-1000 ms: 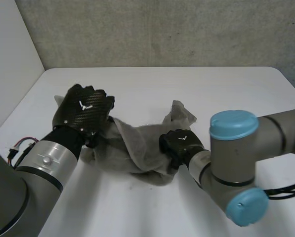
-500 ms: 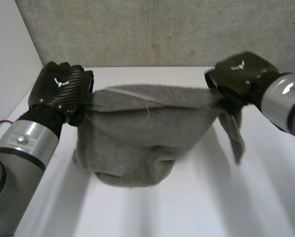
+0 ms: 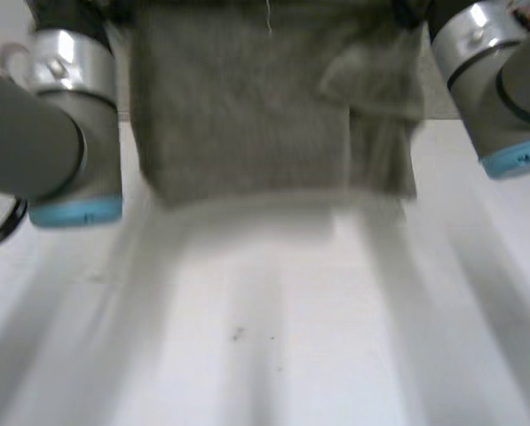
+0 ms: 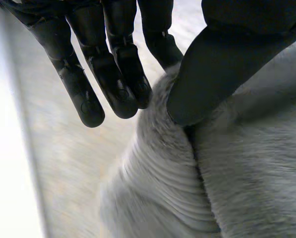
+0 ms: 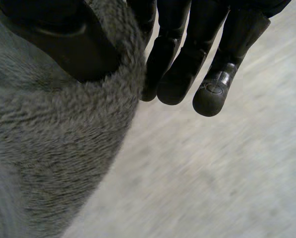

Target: Fold the towel.

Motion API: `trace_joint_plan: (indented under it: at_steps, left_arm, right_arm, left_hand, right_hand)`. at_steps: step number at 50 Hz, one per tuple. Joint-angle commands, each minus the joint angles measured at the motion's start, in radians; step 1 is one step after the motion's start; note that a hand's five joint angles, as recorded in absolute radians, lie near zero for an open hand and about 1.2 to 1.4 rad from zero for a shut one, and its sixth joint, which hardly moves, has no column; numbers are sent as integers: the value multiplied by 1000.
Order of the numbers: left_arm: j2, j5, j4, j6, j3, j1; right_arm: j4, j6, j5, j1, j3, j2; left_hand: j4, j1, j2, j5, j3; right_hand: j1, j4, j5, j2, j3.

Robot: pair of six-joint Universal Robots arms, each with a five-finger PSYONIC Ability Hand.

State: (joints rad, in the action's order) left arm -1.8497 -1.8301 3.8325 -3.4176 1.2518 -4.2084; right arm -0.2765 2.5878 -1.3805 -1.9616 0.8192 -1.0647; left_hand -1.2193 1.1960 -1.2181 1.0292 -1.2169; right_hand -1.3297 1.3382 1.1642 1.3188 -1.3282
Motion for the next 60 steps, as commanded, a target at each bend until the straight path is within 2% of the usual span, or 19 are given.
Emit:
trace_joint_plan:
  at_steps: [1,2,3,5,7,8,13,19,21,22,24,27,30,32,40,43,49,51,60]
  left_arm:
    - [84,-65,4,11,174,-15]
    - [84,-64,4,11,175,-15]
    - [101,-46,-10,11,248,-12]
    - [112,-29,-16,11,324,-10]
    - [112,-14,-18,9,397,-10]
    - [107,0,-18,6,462,-7]
    - [69,11,-18,6,597,19]
    - [1,9,-73,4,661,45]
    - [-8,9,-97,4,669,47]
    - [-13,9,-125,4,676,50]
    - [-14,11,-153,4,681,51]
    - [-16,11,-197,4,681,56]
    - [-13,12,-226,5,681,59]
    - [-6,12,-231,6,681,59]
    - [30,12,-225,6,675,59]
    - [37,11,-223,6,667,56]
    - [40,11,-219,11,661,50]
    - [40,11,-218,12,660,50]
    - [55,9,-217,17,658,50]
  right_arm:
    - [208,100,145,50,11,-29]
    - [326,94,219,58,11,-15]
    - [327,94,219,58,11,-15]
    - [529,48,334,61,26,37]
    - [610,-3,371,63,50,57]
    - [611,-3,371,63,51,57]
    - [792,-295,387,64,181,135]
    - [793,-342,345,56,239,189]
    - [781,-334,307,52,256,203]
    - [781,-334,307,52,256,203]
    - [754,-298,299,52,277,198]
    - [732,-250,299,52,291,189]
    - [668,-118,298,59,324,154]
    - [593,27,301,69,392,94]
    - [367,311,285,144,662,-78]
    - [298,356,265,184,774,-139]
    - [195,364,212,208,931,-179]
    - [125,367,177,205,1009,-193]
    - [-1,407,129,193,1078,-179]
  left_hand:
    - [-177,200,-178,193,-179]
    - [-177,200,-178,193,-179]
    - [-177,200,-178,193,-179]
    - [-177,200,-178,193,-179]
    - [-177,200,-178,193,-179]
    - [-177,200,-178,193,-179]
    - [-177,200,-178,193,-179]
    - [-177,200,-178,193,-179]
    - [-177,200,-178,193,-179]
    - [-177,200,-178,193,-179]
    - [-177,200,-178,193,-179]
    - [-177,200,-178,193,-179]
    - [-177,200,-178,193,-179]
    - [-177,200,-178,193,-179]
    - [-177,200,-178,193,-179]
    - [-177,200,-178,193,-179]
    - [-177,200,-178,193,-179]
    - [-177,200,-178,193,-179]
    - [-177,200,-178,193,-179]
  right_hand:
    - [-67,58,58,77,-68]
    - [-67,58,58,77,-68]
    - [-67,58,58,77,-68]
    - [-67,58,58,77,-68]
    - [-67,58,58,77,-68]
    - [-67,58,58,77,-68]
    - [-67,58,58,77,-68]
    - [-67,58,58,77,-68]
    - [145,-154,-154,-134,144]
    - [147,-155,-156,-136,145]
    - [459,-468,-468,-448,458]
    - [525,-534,-534,-515,524]
    - [590,-599,-599,-579,589]
    - [795,-803,-804,-784,793]
    - [863,-871,-872,-852,861]
    - [866,-874,-875,-855,864]
    - [960,-968,-969,-949,958]
    - [1155,-1164,-1164,-1144,1154]
    - [1155,-1164,-1164,-1144,1154]
